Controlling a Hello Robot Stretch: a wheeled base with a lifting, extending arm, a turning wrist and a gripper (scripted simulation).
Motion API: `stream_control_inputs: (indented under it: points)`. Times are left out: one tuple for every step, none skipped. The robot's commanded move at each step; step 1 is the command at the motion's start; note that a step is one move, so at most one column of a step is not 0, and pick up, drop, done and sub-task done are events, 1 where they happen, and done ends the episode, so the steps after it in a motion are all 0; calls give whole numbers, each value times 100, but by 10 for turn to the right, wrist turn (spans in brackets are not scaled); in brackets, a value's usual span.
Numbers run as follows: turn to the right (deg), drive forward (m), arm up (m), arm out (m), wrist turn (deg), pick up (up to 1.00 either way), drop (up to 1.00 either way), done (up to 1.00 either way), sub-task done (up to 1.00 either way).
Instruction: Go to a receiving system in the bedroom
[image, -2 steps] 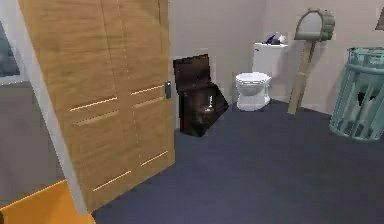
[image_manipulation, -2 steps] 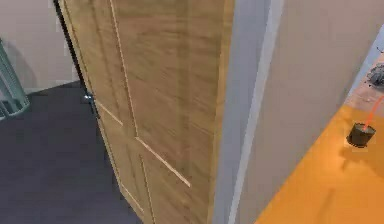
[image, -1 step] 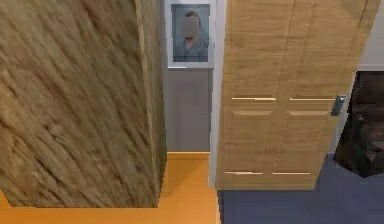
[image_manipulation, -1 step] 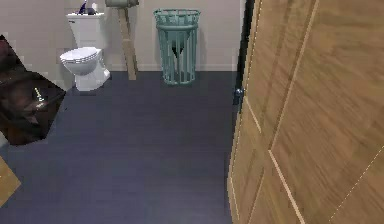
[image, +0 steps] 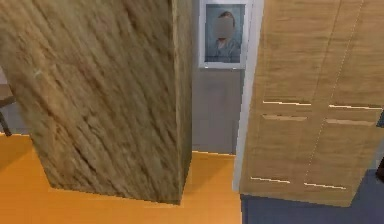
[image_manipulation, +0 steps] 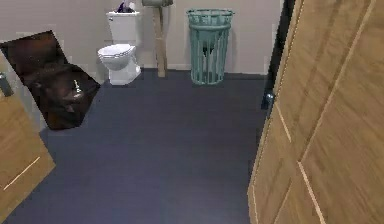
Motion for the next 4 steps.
stream_control_inputs:
  points:
    - [0,15,0,0,0,0,0,0,0]
    - [450,0,0,0,0,0,0,0,0]
    - [420,0,0,0,0,0,0,0,0]
    - [0,90,0,0,0,0,0,0,0]
